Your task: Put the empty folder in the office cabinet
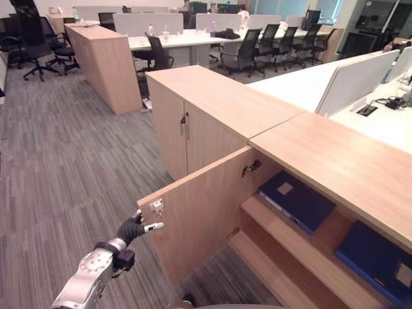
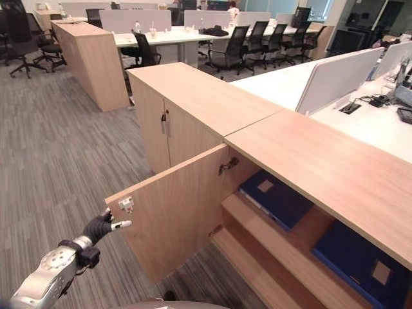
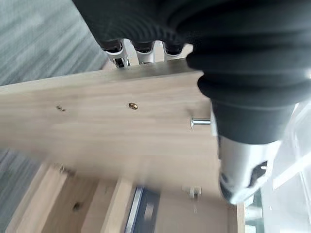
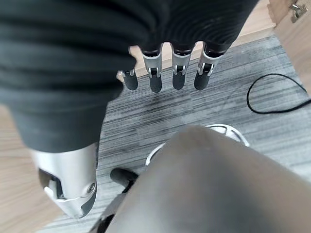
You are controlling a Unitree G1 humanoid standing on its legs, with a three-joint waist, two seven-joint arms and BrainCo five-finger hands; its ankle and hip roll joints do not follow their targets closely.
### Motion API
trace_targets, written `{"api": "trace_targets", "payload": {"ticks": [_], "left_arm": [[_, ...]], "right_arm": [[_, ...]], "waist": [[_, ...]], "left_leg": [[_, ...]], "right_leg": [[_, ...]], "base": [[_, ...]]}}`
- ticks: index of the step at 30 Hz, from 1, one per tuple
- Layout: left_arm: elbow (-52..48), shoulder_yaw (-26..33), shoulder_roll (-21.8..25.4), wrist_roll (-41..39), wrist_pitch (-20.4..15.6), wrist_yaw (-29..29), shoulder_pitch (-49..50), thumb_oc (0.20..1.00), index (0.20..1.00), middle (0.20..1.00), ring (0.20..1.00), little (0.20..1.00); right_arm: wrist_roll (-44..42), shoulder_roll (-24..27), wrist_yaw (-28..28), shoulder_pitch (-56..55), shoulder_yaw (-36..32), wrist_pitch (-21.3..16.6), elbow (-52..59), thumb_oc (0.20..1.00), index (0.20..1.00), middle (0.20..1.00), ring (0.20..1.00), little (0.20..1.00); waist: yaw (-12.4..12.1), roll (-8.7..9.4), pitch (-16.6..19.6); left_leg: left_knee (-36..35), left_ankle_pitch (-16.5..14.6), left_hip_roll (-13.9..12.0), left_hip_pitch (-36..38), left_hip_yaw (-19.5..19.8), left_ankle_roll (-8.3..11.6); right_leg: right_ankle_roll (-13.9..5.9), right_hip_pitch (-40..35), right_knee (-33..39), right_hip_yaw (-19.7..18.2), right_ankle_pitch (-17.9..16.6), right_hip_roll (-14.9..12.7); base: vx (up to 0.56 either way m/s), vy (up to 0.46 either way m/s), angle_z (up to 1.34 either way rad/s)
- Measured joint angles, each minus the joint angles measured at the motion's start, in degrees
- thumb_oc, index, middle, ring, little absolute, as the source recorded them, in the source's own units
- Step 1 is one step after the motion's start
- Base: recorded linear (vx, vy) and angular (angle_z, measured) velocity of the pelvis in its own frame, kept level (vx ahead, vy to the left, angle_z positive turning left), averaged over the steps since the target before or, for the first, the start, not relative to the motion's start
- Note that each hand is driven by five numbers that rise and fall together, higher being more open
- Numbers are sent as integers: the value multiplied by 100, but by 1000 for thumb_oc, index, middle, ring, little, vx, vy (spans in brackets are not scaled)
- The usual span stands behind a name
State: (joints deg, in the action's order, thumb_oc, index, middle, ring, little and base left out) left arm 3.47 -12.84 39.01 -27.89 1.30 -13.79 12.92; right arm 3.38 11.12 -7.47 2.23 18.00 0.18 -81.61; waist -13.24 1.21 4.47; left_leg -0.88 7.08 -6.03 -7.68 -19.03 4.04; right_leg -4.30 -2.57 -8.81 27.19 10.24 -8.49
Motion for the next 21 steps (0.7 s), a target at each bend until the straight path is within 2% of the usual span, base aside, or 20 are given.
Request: {"api": "trace_targets", "payload": {"ticks": [3, 4, 6, 7, 9, 10, 12, 13, 14, 15, 16, 17, 21], "left_arm": [[-263, -112, -43, 11, -27, -284, 289, 1000, 1000, 1000, 1000, 1000], [-254, -100, -130, -56, -90, -366, 379, 1000, 1000, 1000, 1000, 1000], [-220, -113, -293, -111, -94, -441, 442, 1000, 1000, 1000, 1000, 1000], [-219, -101, -435, -282, -97, -536, 513, 1000, 1000, 1000, 1000, 1000], [-215, 20, -667, -512, -113, -594, 720, 1000, 1000, 1000, 1000, 1000], [-212, 30, -766, -613, -121, -605, 782, 1000, 1000, 1000, 1000, 1000], [-202, 41, -762, -688, -134, -625, 768, 1000, 1000, 1000, 1000, 1000], [-179, 45, -751, -701, -137, -628, 749, 1000, 1000, 1000, 1000, 1000], [-152, 51, -759, -781, -137, -627, 796, 1000, 1000, 1000, 1000, 1000], [-143, 56, -789, -786, -142, -638, 826, 1000, 1000, 1000, 1000, 1000], [-140, 68, -785, -785, -160, -717, 811, 1000, 1000, 1000, 1000, 1000], [-144, 33, -665, -785, -179, -852, 803, 1000, 1000, 1000, 1000, 1000], [-150, -80, -606, -789, -188, -983, 811, 1000, 1000, 1000, 1000, 1000]], "right_arm": [[0, 15, -6, 34, -9, -4, -1, 1000, 1000, 1000, 1000, 1000], [0, 14, -5, 51, -11, -7, -1, 1000, 1000, 1000, 1000, 1000], [-1, -17, -8, 55, -11, -15, -2, 1000, 1000, 1000, 1000, 1000], [-1, -14, -18, 56, -16, -49, 5, 1000, 1000, 1000, 1000, 1000], [-1, 7, -19, 39, -32, -69, 1, 1000, 1000, 1000, 1000, 1000], [-1, 1, -23, 49, -37, -89, 2, 1000, 1000, 1000, 1000, 1000], [-2, -11, -49, 53, -51, -104, 11, 1000, 1000, 1000, 1000, 1000], [-2, -51, -52, -11, -61, -108, -13, 1000, 1000, 1000, 1000, 1000], [-3, -65, -74, -24, -63, -119, -8, 1000, 1000, 1000, 1000, 1000], [-3, -8, -99, -68, -62, -122, -3, 1000, 1000, 1000, 1000, 1000], [-4, 27, -93, -111, -59, -126, -3, 1000, 1000, 1000, 1000, 1000], [-4, 49, -111, -257, -150, -130, -11, 1000, 1000, 1000, 1000, 1000], [-8, 62, -134, -358, -505, -126, -80, 1000, 1000, 1000, 1000, 1000]], "waist": [[77, -30, -9], [99, -38, -9], [128, 3, -3], [167, 7, 8], [172, -53, 24], [216, -27, 35], [307, 26, 42], [362, 203, 46], [284, 232, 48], [282, 125, 96], [313, 22, 126], [344, 56, 97], [334, 74, 56]], "left_leg": [[14, -3, 89, -1, -8, 0], [17, -36, 90, -9, -7, 45], [100, -194, 101, -52, -45, 266], [321, -287, 81, -177, -26, 311], [292, -289, 86, -136, -2, 287], [281, -292, 101, -122, -31, 282], [261, -306, 161, -158, -2, 302], [347, -355, 221, -207, -14, 339], [1262, -605, 208, -274, 215, 67], [1160, -770, 136, -86, 290, 119], [824, -823, 148, 79, 381, -214], [661, -755, 215, 200, 351, -217], [510, -663, 262, 234, 363, -214]], "right_leg": [[-34, 11, -62, 35, -19, -107], [-42, 4, -9, 37, -24, -103], [-64, -57, 202, 67, -40, -97], [-63, -116, 368, 163, -138, -92], [-129, -206, 442, 170, -236, -60], [-67, -146, 159, 177, -199, -137], [-57, -32, 67, 172, -178, -233], [-82, -39, 192, 211, -207, -300], [-92, -54, 290, 210, -256, -391], [-126, -130, 407, 194, -278, -276], [-185, -216, 522, 203, -386, -170], [-201, -244, 537, 190, -529, -260], [-211, -233, 558, 206, -542, -249]], "base": [[-14, 29, 5], [-16, 31, 12], [-13, 19, 4], [-21, 32, -1], [-20, 30, -13], [-20, 38, -1], [-28, 51, 29], [-29, 44, 12], [-29, 51, -14], [-39, 70, -27], [-58, 103, -8], [-36, 67, 3], [-36, 89, 6]]}}
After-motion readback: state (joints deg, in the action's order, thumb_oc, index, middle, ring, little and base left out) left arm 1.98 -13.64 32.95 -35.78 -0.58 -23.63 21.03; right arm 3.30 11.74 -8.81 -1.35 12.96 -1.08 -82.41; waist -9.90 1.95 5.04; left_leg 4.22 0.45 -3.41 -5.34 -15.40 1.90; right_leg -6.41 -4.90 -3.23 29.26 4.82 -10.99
